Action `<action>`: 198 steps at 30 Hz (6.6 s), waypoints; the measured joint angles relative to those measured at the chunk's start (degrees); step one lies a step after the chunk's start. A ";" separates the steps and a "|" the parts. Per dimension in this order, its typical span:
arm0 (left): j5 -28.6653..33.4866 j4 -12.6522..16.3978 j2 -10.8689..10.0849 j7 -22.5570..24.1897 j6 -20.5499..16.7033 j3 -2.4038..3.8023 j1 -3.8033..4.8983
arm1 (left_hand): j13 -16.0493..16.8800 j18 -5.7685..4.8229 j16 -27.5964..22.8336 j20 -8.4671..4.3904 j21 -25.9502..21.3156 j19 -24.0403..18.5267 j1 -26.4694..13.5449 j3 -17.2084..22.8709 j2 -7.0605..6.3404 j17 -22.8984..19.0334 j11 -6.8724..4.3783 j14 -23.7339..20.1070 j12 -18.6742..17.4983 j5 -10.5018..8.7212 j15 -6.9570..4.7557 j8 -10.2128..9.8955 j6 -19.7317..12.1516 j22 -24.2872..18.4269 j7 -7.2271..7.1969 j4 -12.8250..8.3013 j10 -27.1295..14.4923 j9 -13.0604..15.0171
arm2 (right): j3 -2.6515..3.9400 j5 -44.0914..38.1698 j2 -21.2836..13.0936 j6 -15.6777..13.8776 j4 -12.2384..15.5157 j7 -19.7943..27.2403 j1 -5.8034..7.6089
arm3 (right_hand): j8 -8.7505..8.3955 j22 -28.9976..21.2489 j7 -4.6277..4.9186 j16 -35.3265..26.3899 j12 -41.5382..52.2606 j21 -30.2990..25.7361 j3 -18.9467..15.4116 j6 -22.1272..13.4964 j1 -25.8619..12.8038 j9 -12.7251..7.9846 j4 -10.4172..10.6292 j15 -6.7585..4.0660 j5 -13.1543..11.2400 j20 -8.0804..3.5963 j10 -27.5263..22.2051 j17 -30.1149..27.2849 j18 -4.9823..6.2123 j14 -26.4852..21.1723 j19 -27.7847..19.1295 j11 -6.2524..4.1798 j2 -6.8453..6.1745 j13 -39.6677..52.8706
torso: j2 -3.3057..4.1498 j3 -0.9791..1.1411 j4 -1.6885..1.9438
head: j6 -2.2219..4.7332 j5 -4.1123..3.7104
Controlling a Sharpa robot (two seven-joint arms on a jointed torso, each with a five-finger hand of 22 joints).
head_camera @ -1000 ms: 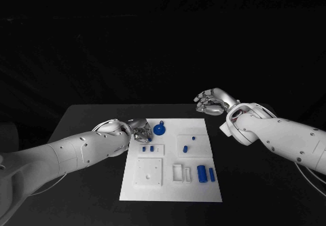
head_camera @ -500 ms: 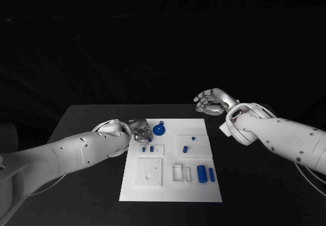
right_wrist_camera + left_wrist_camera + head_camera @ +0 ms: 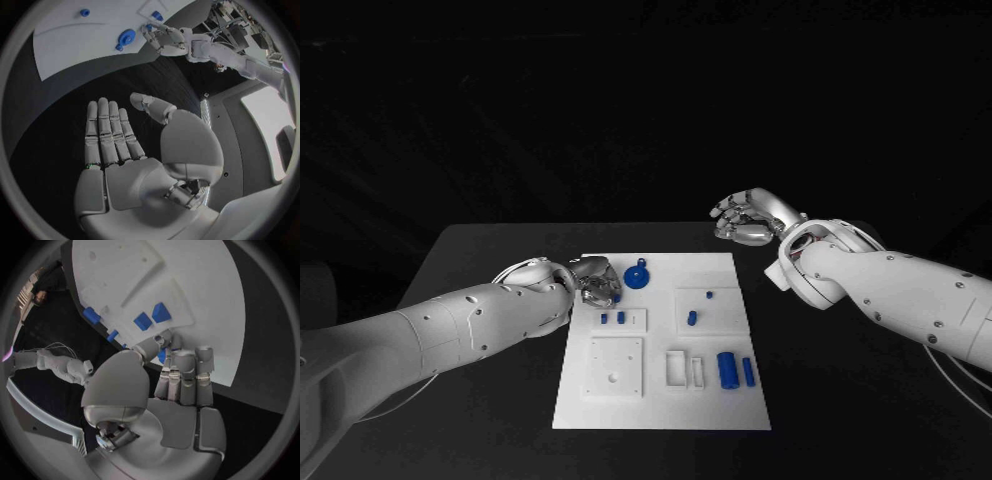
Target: Assemble the parts on the task board
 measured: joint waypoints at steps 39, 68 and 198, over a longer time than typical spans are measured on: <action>20.43 6.32 -9.27 3.37 -6.30 4.59 2.68 | 0.35 -0.34 -5.78 1.95 -2.47 -2.97 -0.92 -0.22 -1.01 -2.71 1.23 -3.19 -1.82 -0.09 1.52 1.22 -1.44 -0.05 1.14 0.85 -2.03 -0.88 | -1.29 -13.02 0.89 6.59 -3.27 -2.19 0.02 | 3.17 5.66 -1.79 15.60 -5.08 12.54 -5.56 6.55 1.73 1.68 -1.60 -8.96 -4.24 -9.28 11.64 9.85 0.26 20.69 24.34 -3.98 0.08 -3.98 | -0.13 0.07 -0.02 | 1.14 -1.05; 56.58 20.29 -15.92 12.72 -4.10 4.77 3.61 | -0.17 -0.83 -40.17 9.33 -21.13 -21.77 -4.26 -2.50 0.30 -13.41 3.65 -20.99 -2.43 -0.10 9.92 2.88 -3.34 -7.19 1.11 -0.19 -3.51 -1.10 | -6.89 -34.01 5.34 11.52 -5.55 -8.07 -2.70 | 2.66 14.05 -2.44 33.41 -14.93 24.38 -4.00 8.41 0.97 2.52 -0.36 -9.66 -10.06 -14.23 15.77 20.62 -1.14 22.80 31.64 -4.29 -1.29 -4.99 | 0.04 -0.11 0.08 | 1.36 -1.33; 61.93 19.56 -13.60 14.76 -6.32 4.75 4.54 | -0.80 0.08 -43.04 10.15 -21.97 -20.93 -4.26 -2.91 0.30 -12.05 4.06 -20.56 -2.43 -0.10 10.33 3.54 -3.49 -7.11 1.35 -0.10 -3.91 -1.40 | -10.42 -42.57 15.64 5.22 4.38 -13.52 -8.44 | 3.15 14.00 -5.19 38.23 -15.32 28.63 4.20 16.03 3.00 3.45 -1.67 -11.26 -15.97 -15.04 21.93 18.32 -1.76 22.65 31.69 -6.58 1.03 1.51 | -0.43 -0.51 -0.05 | -1.07 6.53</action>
